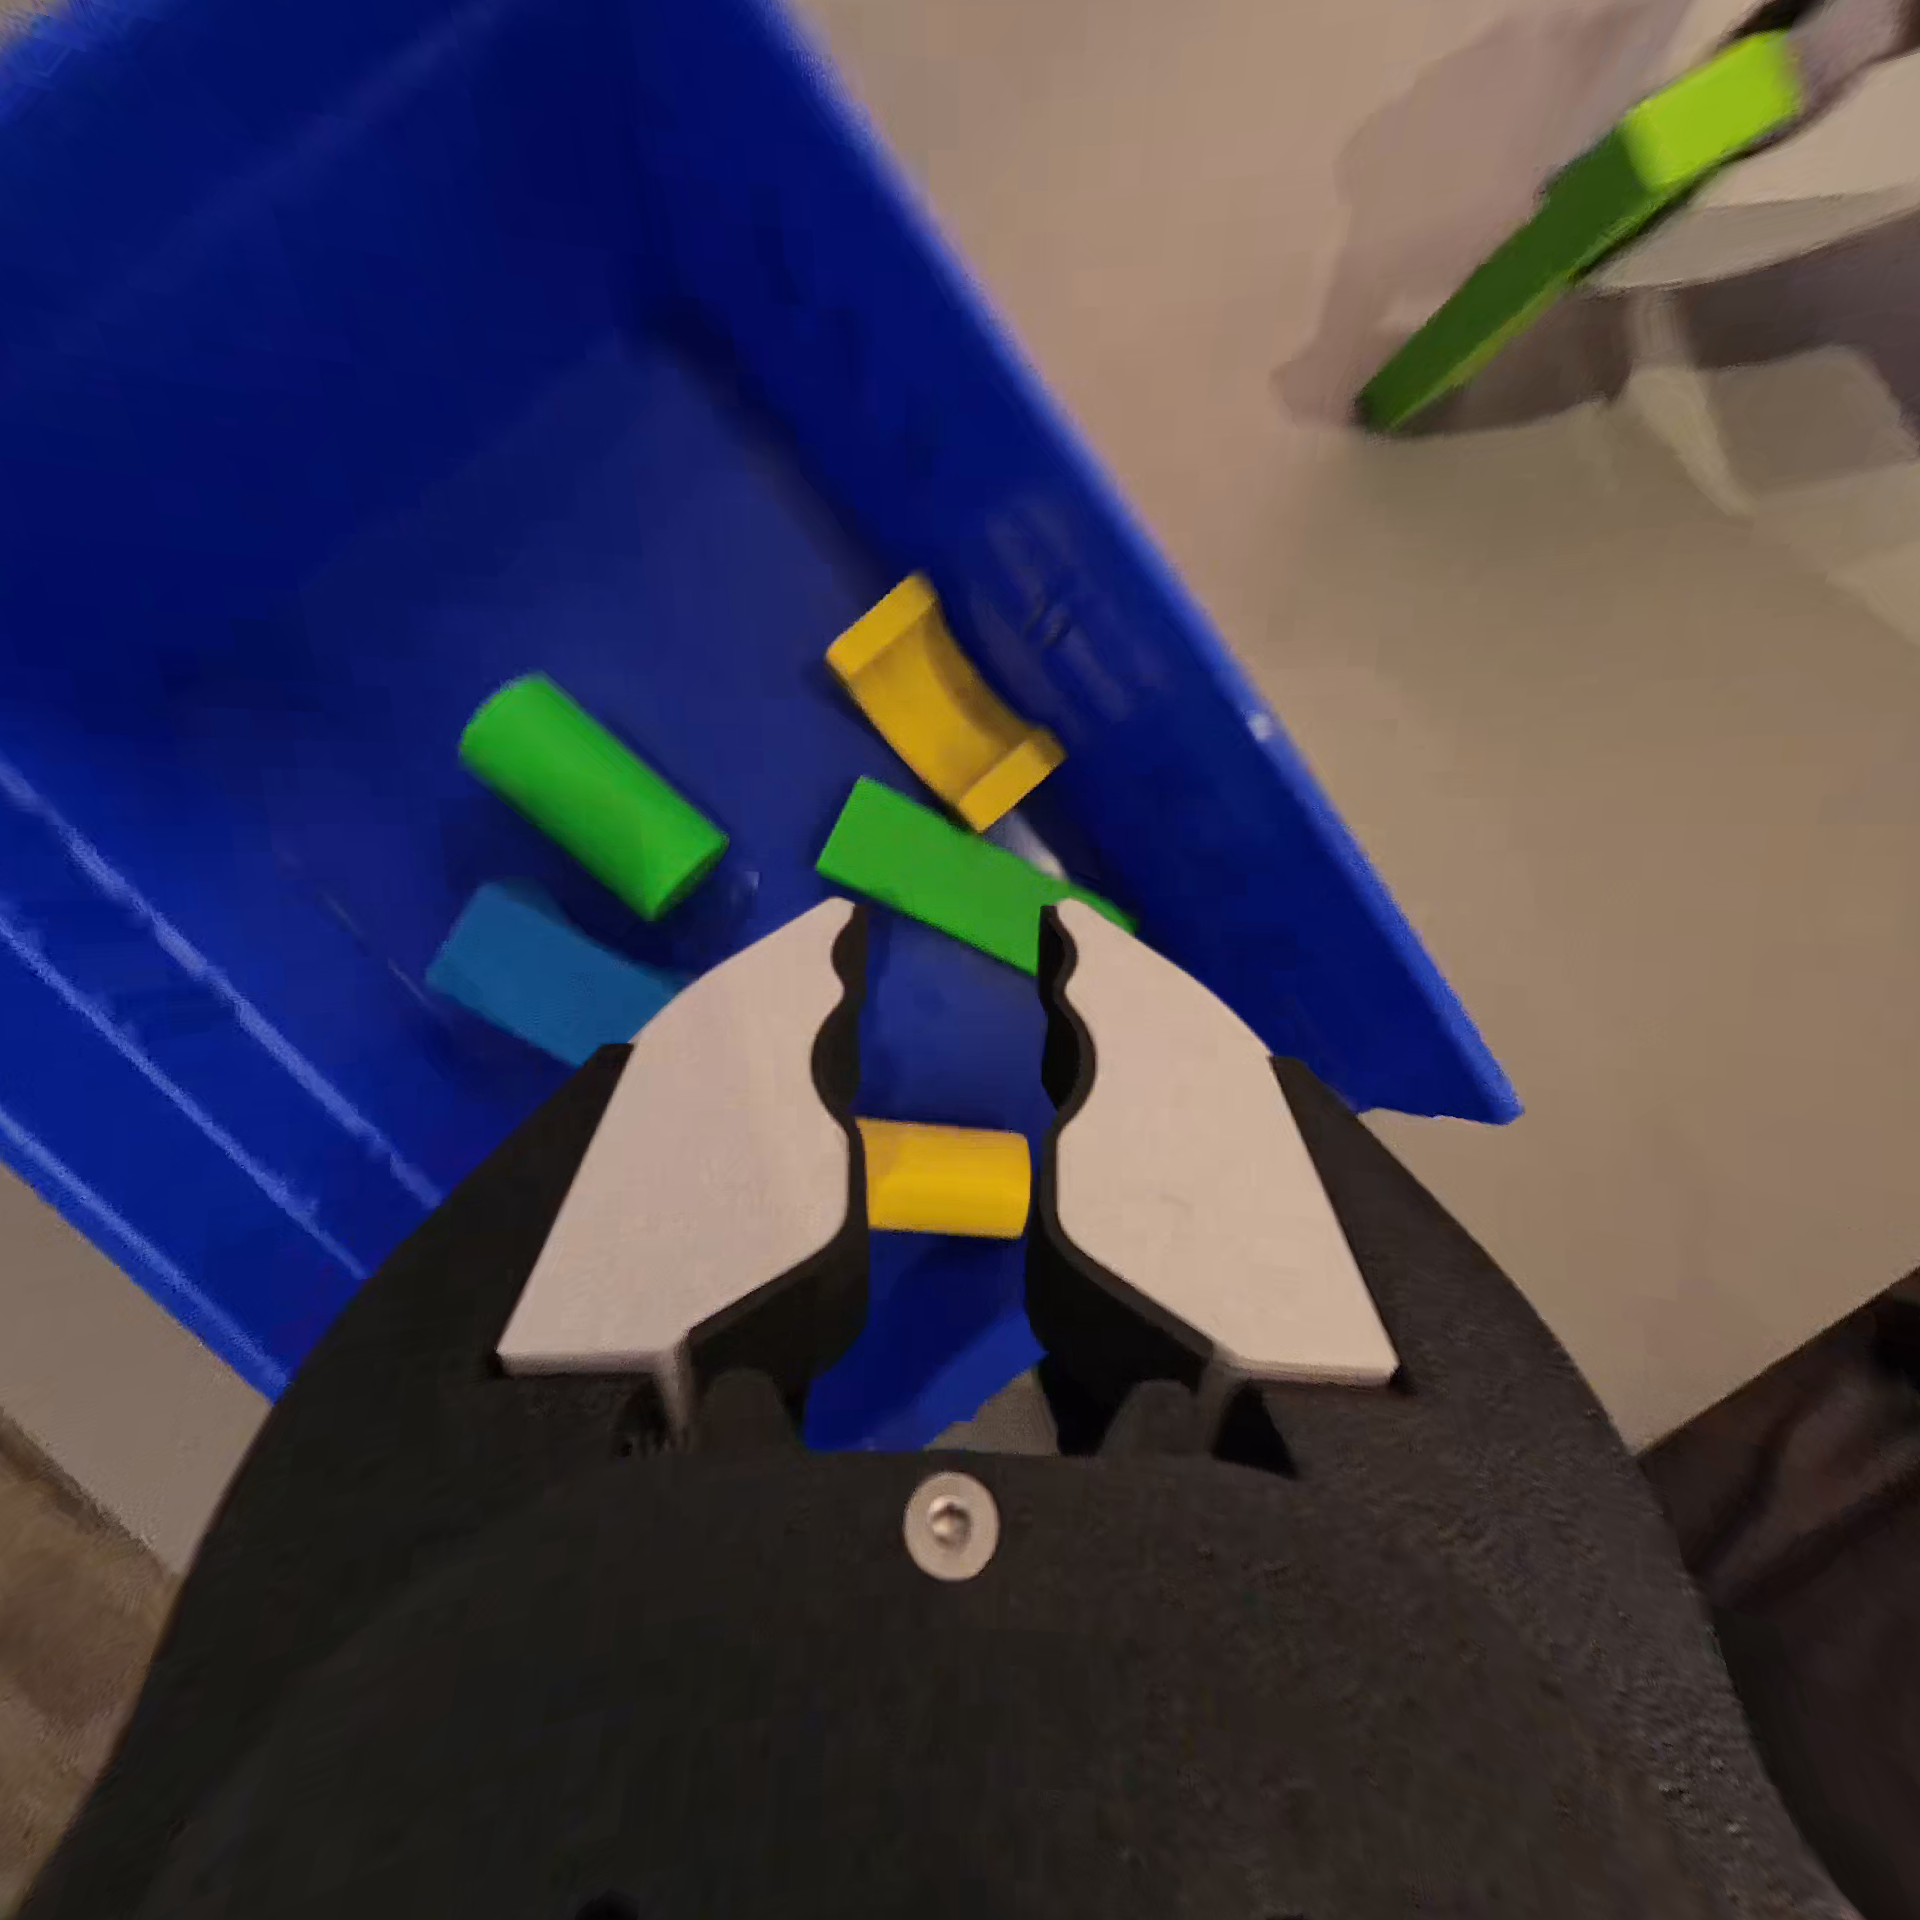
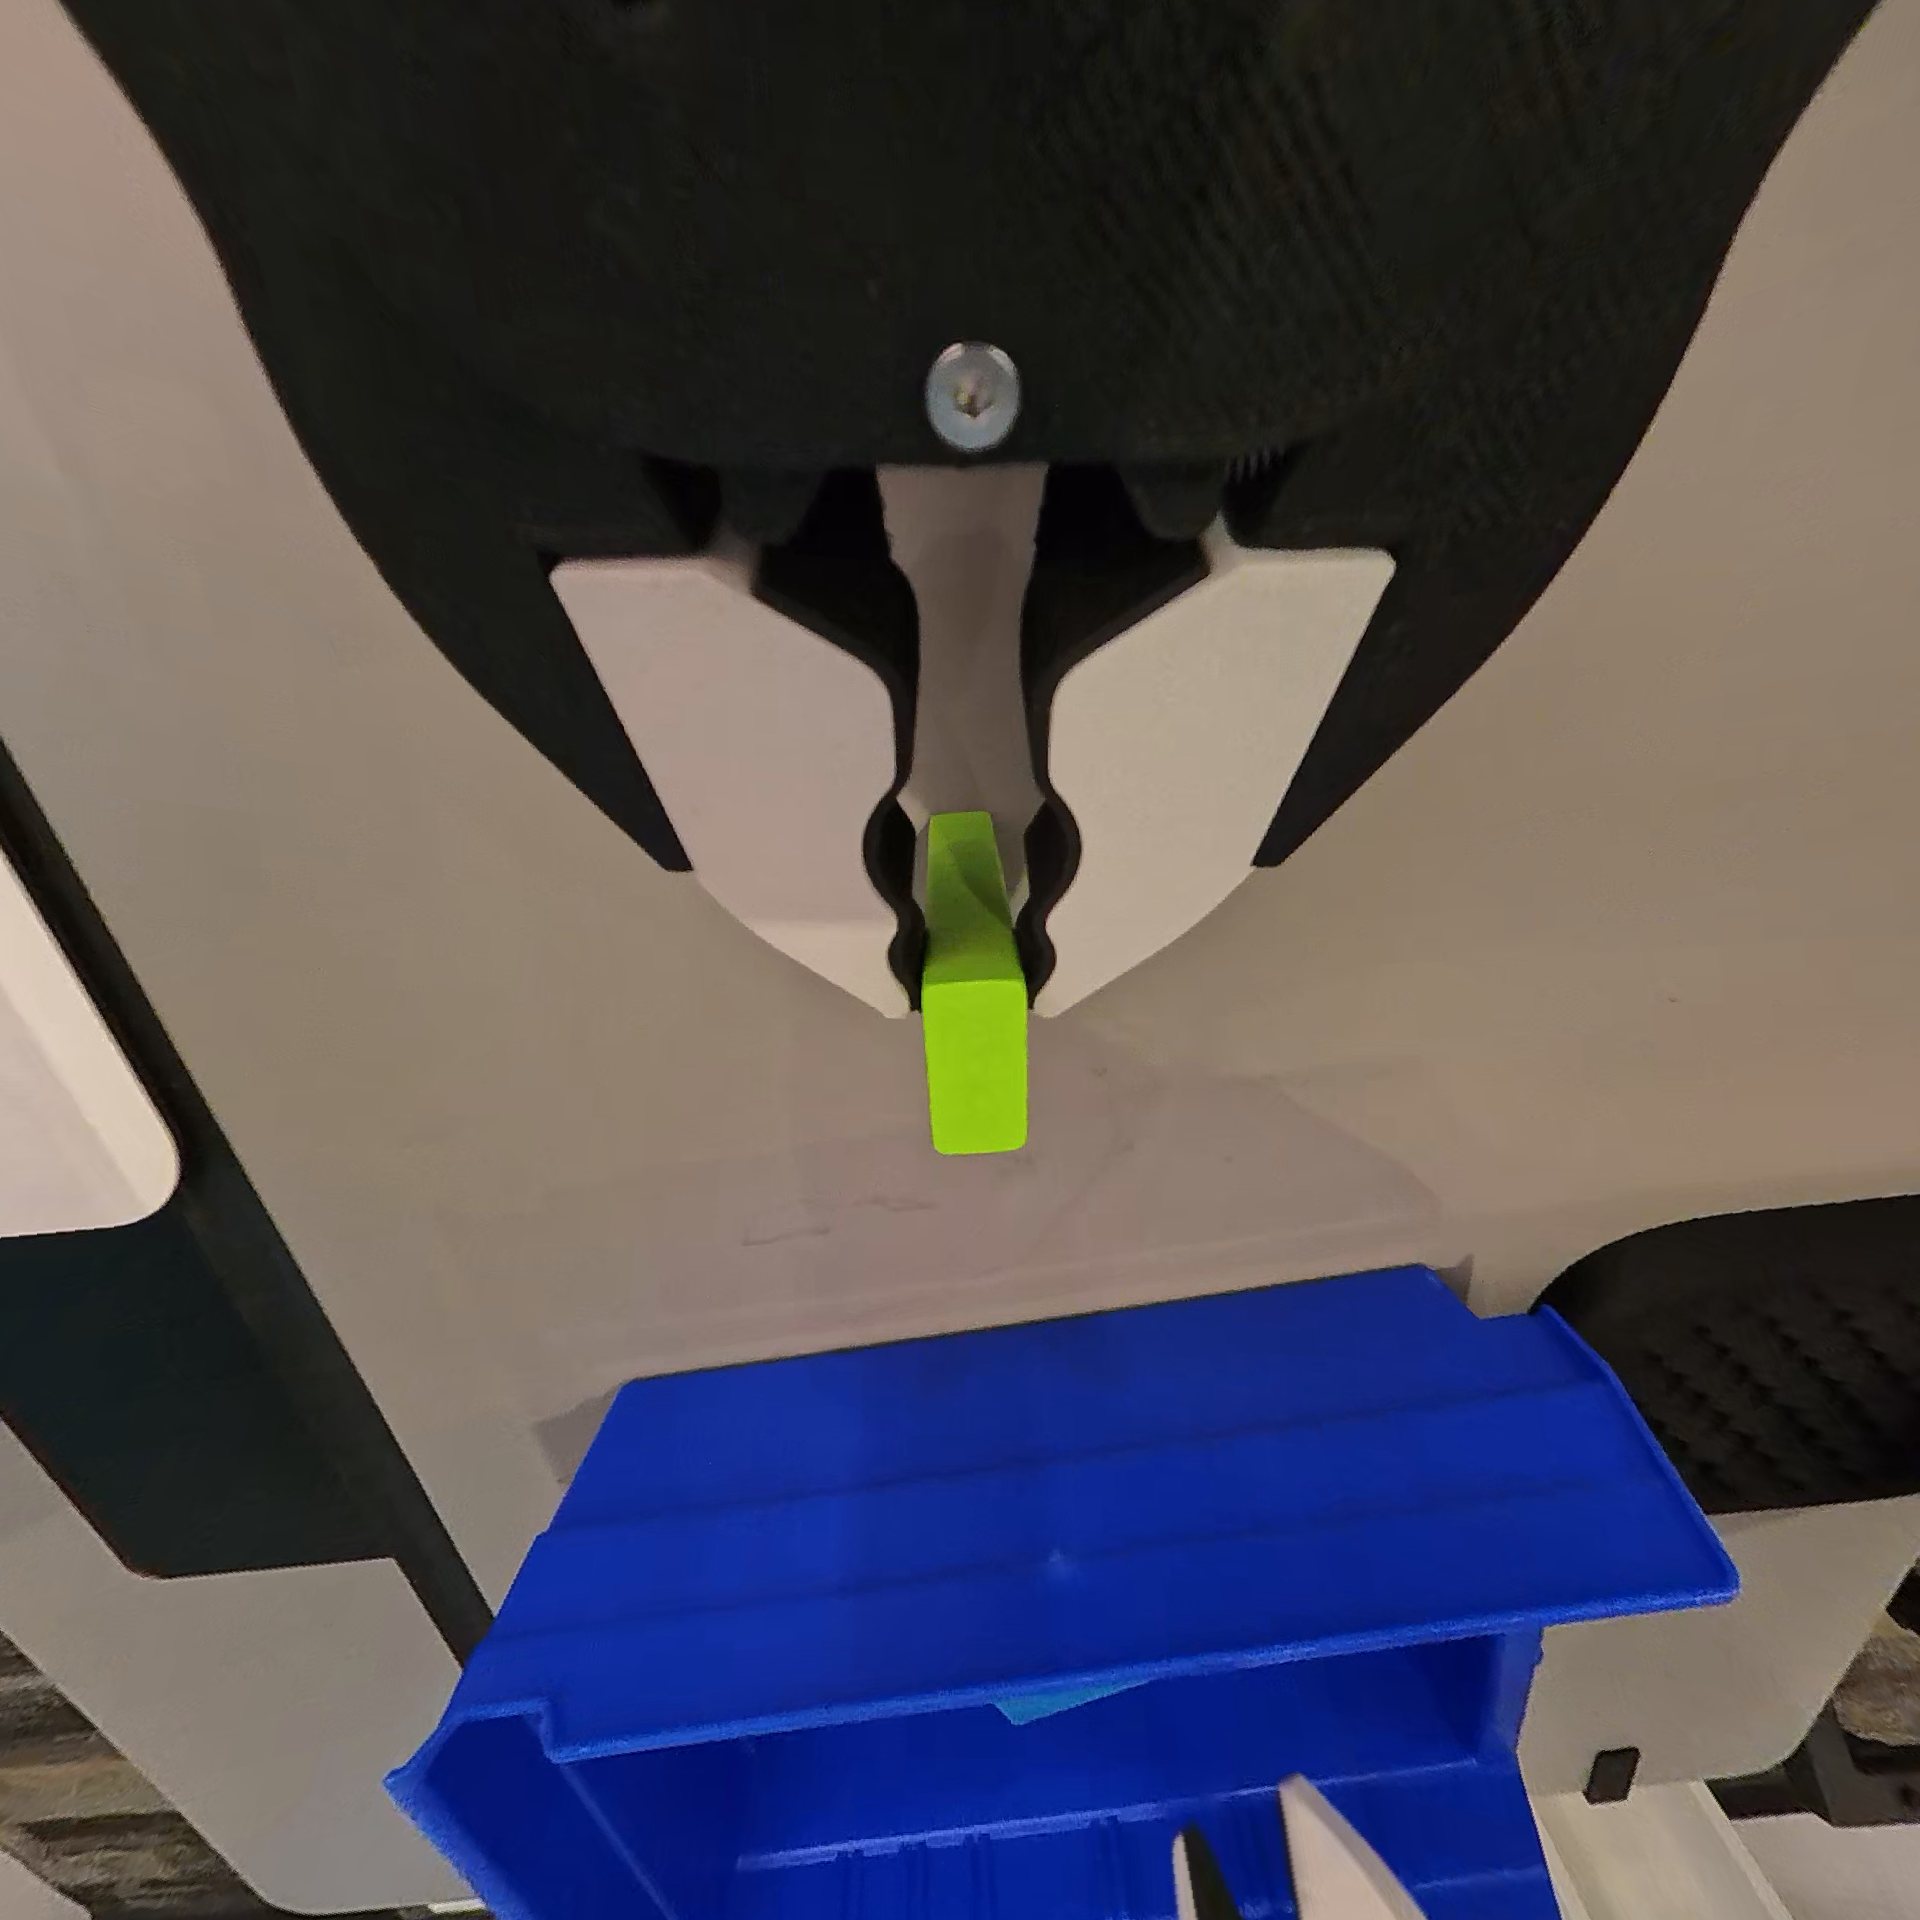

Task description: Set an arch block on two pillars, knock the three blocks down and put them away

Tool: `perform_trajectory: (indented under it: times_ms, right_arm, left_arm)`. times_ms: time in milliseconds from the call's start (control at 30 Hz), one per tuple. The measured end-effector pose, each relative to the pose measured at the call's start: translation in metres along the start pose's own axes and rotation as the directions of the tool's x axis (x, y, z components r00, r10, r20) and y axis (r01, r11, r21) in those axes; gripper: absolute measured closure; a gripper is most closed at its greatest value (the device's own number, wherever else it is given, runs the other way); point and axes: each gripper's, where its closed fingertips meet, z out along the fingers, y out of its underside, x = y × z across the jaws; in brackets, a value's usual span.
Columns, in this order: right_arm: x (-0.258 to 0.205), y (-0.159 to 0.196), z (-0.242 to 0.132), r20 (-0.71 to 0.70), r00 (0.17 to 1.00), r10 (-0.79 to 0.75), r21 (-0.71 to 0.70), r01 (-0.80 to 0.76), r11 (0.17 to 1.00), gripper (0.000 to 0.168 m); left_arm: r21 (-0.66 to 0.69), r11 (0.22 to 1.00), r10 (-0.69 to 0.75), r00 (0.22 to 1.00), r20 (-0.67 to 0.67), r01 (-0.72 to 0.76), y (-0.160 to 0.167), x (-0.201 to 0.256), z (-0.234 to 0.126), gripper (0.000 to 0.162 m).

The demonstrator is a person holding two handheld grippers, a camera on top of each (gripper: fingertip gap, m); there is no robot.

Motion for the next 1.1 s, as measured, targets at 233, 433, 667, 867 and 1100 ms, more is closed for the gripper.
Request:
perform_trajectory:
  times_ms: [233, 433, 667, 867, 1100]
  right_arm:
    - [-0.003, 0.0, 0.0, -0.002, 1.0, -0.02, 0.002, 0.02, 1.0, 0.151]
    - [-0.004, 0.003, -0.002, 0.002, 1.0, -0.019, -0.002, 0.019, 1.0, 0.146]
    - [-0.005, 0.003, -0.008, -0.022, 1.0, -0.016, 0.006, 0.016, 1.0, 0.13]
    - [-0.013, -0.005, -0.043, -0.091, 0.993, -0.081, 0.004, 0.081, 0.997, 0.123]
    - [-0.043, -0.025, -0.092, -0.176, 0.98, -0.092, 0.09, 0.109, 0.99, 0.123]
  left_arm:
    - [-0.088, 0.975, -0.21, 0.974, -0.089, 0.203, 0.013, -0.002, 0.015, 0.129]
    - [-0.113, 0.976, -0.194, 0.979, -0.065, 0.186, 0.012, 0.001, 0.019, 0.126]
    - [-0.097, 0.98, -0.181, 0.982, -0.045, 0.176, 0.009, 0.008, 0.012, 0.124]
    - [-0.147, 0.956, -0.256, 0.967, -0.004, 0.253, 0.022, 0.011, 0.027, 0.121]
    - [-0.044, 0.916, -0.39, 0.912, 0.13, 0.398, 0.033, 0.01, 0.051, 0.101]
